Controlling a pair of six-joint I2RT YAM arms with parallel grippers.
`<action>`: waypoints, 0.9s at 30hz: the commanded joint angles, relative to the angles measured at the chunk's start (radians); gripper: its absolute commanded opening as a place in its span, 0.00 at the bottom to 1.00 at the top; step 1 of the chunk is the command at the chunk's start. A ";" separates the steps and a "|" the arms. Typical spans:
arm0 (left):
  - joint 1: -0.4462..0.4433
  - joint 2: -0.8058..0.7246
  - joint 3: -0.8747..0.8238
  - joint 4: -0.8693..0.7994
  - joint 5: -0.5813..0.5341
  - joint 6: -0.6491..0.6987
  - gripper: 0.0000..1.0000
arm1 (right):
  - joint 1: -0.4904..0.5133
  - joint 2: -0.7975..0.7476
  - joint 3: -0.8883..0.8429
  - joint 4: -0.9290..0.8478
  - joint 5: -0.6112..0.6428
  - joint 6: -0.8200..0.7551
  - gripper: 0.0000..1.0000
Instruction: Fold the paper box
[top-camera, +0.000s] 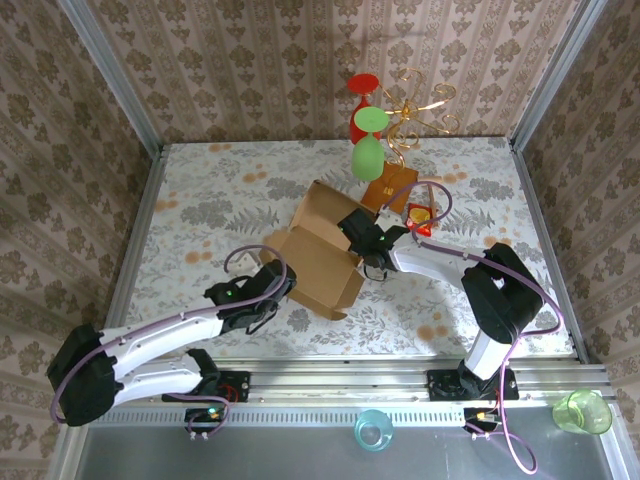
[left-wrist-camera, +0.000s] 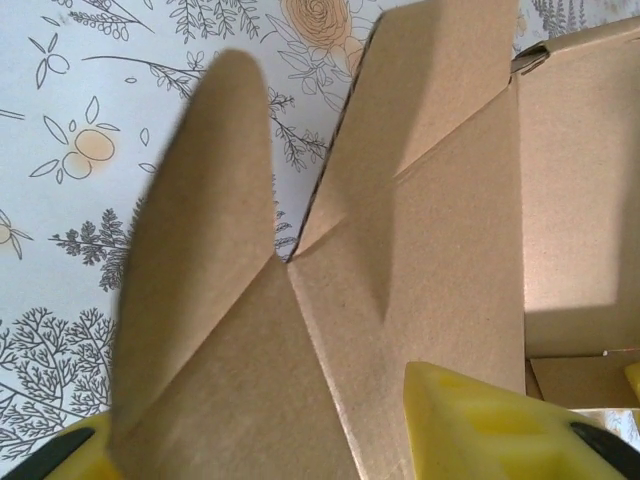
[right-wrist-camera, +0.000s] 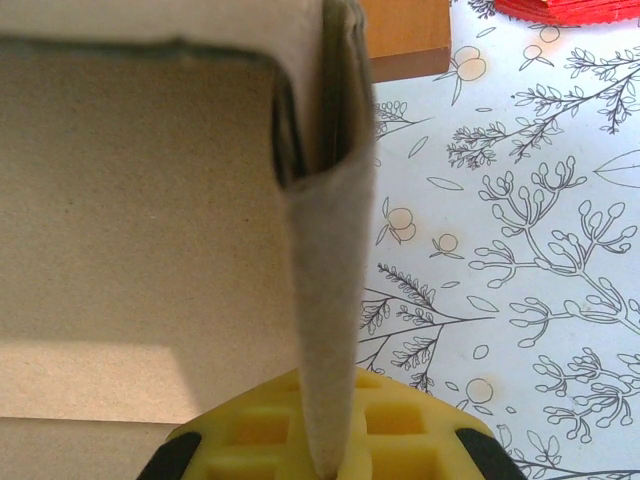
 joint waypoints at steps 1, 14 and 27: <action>-0.023 -0.039 0.036 -0.067 -0.004 -0.029 0.44 | 0.004 -0.009 0.006 -0.016 0.033 0.042 0.00; -0.033 -0.048 0.031 -0.080 -0.035 -0.052 0.20 | 0.009 -0.013 -0.004 0.009 0.007 0.063 0.00; 0.105 -0.023 0.200 -0.266 -0.085 0.414 0.00 | 0.049 -0.195 -0.114 0.153 -0.095 -0.052 0.59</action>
